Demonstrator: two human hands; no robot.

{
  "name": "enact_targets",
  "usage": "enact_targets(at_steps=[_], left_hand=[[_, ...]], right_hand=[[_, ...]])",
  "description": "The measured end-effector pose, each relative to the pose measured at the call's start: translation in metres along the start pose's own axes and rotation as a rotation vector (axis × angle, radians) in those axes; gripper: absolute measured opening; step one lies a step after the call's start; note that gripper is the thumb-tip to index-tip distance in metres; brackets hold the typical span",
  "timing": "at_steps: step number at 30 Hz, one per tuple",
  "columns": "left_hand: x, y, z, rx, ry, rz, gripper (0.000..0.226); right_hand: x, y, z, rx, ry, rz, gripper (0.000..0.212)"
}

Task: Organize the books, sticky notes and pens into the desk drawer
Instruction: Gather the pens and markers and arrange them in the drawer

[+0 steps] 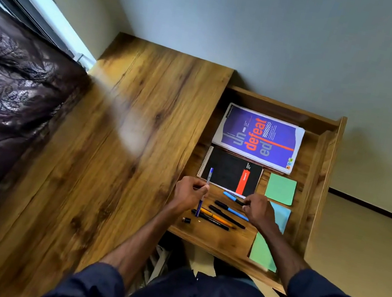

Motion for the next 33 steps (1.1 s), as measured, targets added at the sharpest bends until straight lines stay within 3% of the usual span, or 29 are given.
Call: enact_targets(at_steps=[7,21,25,29,33], left_hand=[[-0.013,-0.006,0.007,0.009,0.085,0.019,0.024],[-0.01,-0.027,0.004,-0.079,0.142,0.082,0.024],[-0.007,-0.028,0.001,-0.011,0.167,0.153,0.019],[0.0,-0.029,-0.005,0.065,0.186,0.215,0.01],[0.008,-0.031,-0.008,0.097,0.241,0.354,0.026]], right_hand=[[-0.012,-0.019,-0.011,-0.042,-0.006,0.153,0.009],[0.0,-0.022,-0.007,-0.002,0.035,0.203,0.008],[-0.027,-0.008,-0.003,0.051,0.11,-0.159,0.013],[-0.057,0.011,0.01,-0.236,0.213,-0.675,0.023],[-0.054,0.021,0.01,-0.338,0.27,-0.709,0.021]])
Point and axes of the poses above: each hand's wrist, its own z-axis away from the middle knuckle, its own y-axis out of the back of the hand, x = y × z, the point moved 2 cm from there along -z, towards the middle knuckle, and after that the axes turned 5 degrees about y, right-handed, at the moved point
